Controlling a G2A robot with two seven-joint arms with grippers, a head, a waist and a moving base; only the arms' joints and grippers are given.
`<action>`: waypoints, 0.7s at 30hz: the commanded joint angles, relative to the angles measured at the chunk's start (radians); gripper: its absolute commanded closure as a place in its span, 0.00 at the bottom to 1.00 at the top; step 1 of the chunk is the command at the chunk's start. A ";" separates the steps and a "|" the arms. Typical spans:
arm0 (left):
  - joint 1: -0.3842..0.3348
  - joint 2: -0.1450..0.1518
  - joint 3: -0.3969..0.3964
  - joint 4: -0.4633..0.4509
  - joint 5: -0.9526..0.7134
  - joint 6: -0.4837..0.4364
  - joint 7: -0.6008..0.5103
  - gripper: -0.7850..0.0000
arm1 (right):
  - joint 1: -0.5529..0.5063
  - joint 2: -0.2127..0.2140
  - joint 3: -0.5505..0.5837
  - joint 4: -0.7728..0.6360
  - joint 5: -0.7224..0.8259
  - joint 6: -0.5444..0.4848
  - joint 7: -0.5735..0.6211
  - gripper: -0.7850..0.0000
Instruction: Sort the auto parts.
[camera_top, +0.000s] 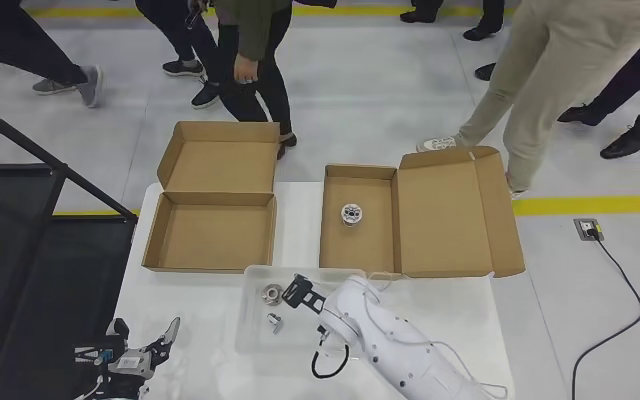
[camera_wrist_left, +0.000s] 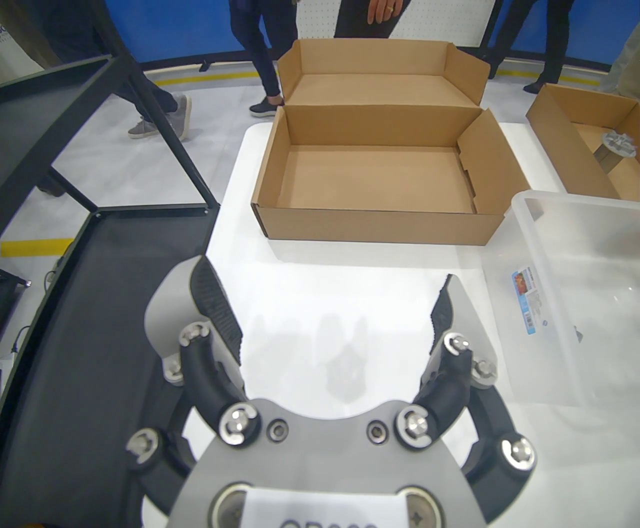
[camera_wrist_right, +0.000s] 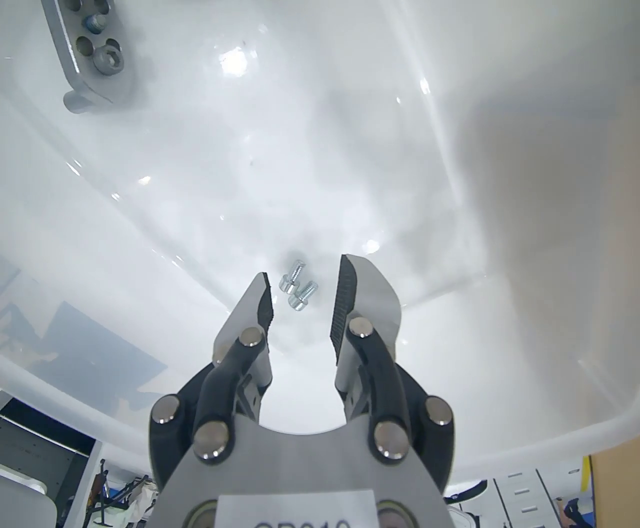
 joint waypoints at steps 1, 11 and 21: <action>0.000 0.000 0.000 0.000 0.000 0.000 0.000 0.00 | 0.005 -0.006 0.000 0.014 0.012 0.011 0.001 0.63; 0.000 0.000 0.000 0.000 0.000 0.000 0.000 0.00 | 0.022 -0.028 0.008 0.091 0.067 0.020 -0.031 0.76; 0.000 0.000 0.000 0.000 0.000 0.000 0.000 0.00 | 0.027 -0.041 0.003 0.104 0.066 0.018 -0.031 0.77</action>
